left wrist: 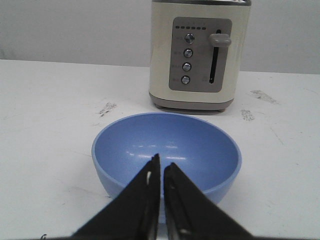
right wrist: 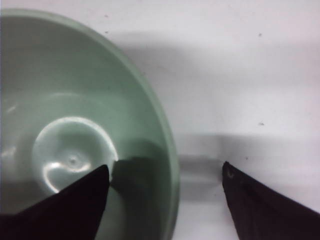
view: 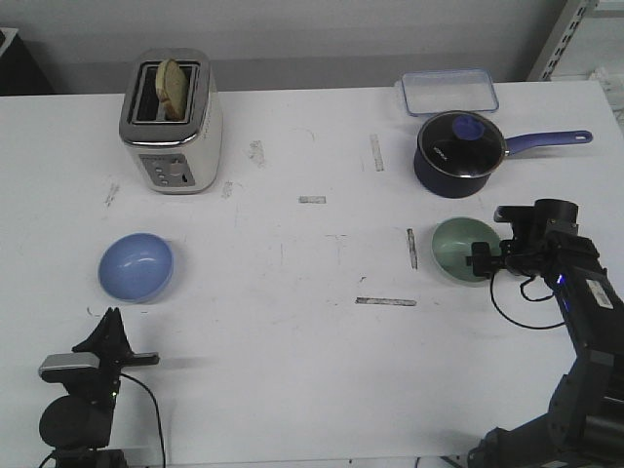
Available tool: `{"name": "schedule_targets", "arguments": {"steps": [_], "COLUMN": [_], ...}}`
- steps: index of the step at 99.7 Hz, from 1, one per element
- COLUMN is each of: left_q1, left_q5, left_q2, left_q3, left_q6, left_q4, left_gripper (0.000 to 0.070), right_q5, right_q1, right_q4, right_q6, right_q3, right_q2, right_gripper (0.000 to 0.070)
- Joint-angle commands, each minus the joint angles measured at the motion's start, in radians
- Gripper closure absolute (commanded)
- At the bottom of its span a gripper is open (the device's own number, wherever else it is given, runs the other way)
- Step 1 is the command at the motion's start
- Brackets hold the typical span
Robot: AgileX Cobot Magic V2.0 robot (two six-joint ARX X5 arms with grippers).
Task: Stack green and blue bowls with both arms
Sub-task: 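Reach the right gripper to the pale green bowl rim and grasp it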
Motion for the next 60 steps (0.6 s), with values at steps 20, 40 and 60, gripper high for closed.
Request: {"name": "schedule_targets", "arguments": {"steps": [20,40,60], "left_q1": [0.002,0.002,0.002], "left_q5": [-0.001,-0.001,-0.001], "left_q2": [-0.001,-0.001,-0.001], "left_q3": [-0.021,-0.021,-0.021], "left_q6": [-0.002,-0.002,-0.002], "left_q4": [0.01,0.01,0.01], "left_gripper": [0.0699,0.0699,0.0699], "right_q5": [-0.001,-0.002,-0.007], "right_q1": [0.0,0.001,0.015], "right_q4": [0.027,0.042,0.055], "right_q6": [-0.004,0.003,0.023], "right_q3": [0.018,0.019,0.019], "right_q2": [0.018,-0.02,-0.126], "right_gripper": [0.0564,0.0694,0.0694]}}
